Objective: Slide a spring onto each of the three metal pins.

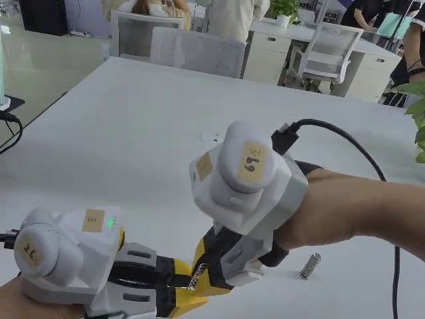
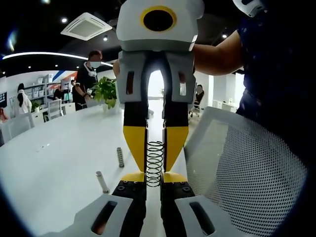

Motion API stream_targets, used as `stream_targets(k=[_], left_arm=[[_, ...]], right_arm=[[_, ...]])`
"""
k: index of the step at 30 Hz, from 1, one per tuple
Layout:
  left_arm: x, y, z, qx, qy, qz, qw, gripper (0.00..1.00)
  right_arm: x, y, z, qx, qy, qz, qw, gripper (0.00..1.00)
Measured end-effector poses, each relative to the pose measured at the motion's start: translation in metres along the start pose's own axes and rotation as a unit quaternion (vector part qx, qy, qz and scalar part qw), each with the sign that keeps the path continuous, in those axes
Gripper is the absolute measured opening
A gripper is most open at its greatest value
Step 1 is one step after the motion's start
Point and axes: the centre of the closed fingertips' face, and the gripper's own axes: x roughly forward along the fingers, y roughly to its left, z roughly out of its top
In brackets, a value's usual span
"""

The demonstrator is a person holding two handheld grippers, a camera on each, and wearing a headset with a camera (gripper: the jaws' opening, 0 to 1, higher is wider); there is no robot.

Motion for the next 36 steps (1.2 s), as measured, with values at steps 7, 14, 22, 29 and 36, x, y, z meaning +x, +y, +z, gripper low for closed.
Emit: stream_targets(k=[7,14,22,29,36], left_arm=[[0.001,-0.002,0.000,-0.003,0.000,-0.001,1.0000,0.02],[0.001,-0.002,-0.002,-0.006,-0.002,-0.001,1.0000,0.03],[0.001,-0.001,-0.007,-0.006,0.004,0.006,1.0000,0.10],[-0.004,0.006,-0.011,-0.014,0.001,0.025,0.9996,0.21],[-0.012,0.013,-0.017,-0.019,0.008,0.053,0.9984,0.34]], right_arm=[[0.001,0.001,-0.002,-0.002,0.003,-0.001,1.0000,0.08],[0.002,0.001,-0.003,0.000,0.008,-0.004,1.0000,0.08],[0.002,-0.002,-0.002,0.004,0.009,-0.004,0.9999,0.08],[-0.002,-0.007,-0.004,0.011,0.007,-0.011,0.9999,0.08],[-0.009,-0.009,-0.008,0.017,0.007,-0.020,0.9996,0.08]])
